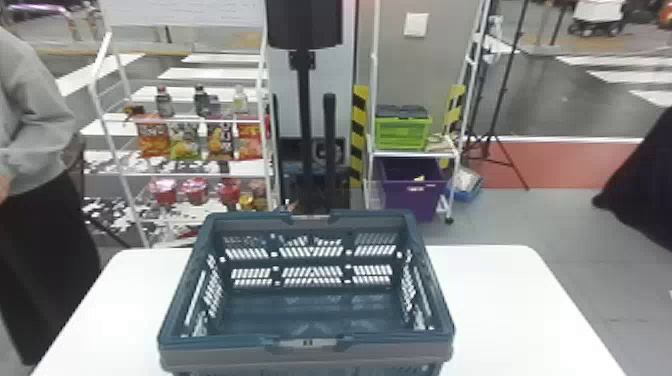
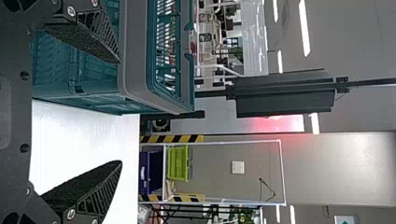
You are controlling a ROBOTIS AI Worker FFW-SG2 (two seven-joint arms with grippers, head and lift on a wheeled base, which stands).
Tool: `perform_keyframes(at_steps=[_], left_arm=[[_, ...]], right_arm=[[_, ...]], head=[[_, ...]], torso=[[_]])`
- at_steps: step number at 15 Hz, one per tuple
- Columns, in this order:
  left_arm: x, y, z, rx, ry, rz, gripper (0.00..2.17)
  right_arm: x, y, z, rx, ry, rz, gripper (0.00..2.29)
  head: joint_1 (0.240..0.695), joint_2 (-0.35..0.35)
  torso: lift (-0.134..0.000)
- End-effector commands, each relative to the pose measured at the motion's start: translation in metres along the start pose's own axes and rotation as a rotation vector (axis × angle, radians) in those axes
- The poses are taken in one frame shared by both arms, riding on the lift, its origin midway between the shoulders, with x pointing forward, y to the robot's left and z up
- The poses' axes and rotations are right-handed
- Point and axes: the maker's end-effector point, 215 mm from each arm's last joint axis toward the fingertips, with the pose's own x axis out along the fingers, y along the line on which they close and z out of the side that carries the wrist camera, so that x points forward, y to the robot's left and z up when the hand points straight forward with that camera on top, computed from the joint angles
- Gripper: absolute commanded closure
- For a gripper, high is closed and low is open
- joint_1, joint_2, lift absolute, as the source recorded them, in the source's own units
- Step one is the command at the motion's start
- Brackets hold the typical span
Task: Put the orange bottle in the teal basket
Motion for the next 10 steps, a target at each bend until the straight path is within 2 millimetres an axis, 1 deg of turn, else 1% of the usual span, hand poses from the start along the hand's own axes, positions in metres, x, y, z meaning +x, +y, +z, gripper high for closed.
perform_keyframes(at_steps=[1,4,8,9,10], left_arm=[[0.000,0.000,0.001,-0.001,-0.003,0.003,1.89],[0.000,0.001,0.003,0.001,-0.007,0.003,1.89],[0.003,0.003,0.014,0.006,-0.025,0.005,1.89],[0.005,0.004,0.018,0.010,-0.032,0.005,1.89],[0.008,0.007,0.028,0.025,-0.046,0.004,1.89]], right_arm=[[0.000,0.000,-0.001,0.001,0.001,-0.001,0.12],[0.000,0.000,0.000,0.001,0.000,-0.001,0.12],[0.001,0.000,0.000,0.000,-0.002,-0.001,0.12],[0.002,0.000,0.001,0.000,-0.005,-0.001,0.12],[0.002,0.000,0.002,-0.001,-0.006,-0.001,0.12]], head=[[0.499,0.000],[0.499,0.000],[0.499,0.000],[0.499,0.000],[0.499,0.000]], torso=[[0.000],[0.000],[0.000],[0.000],[0.000]])
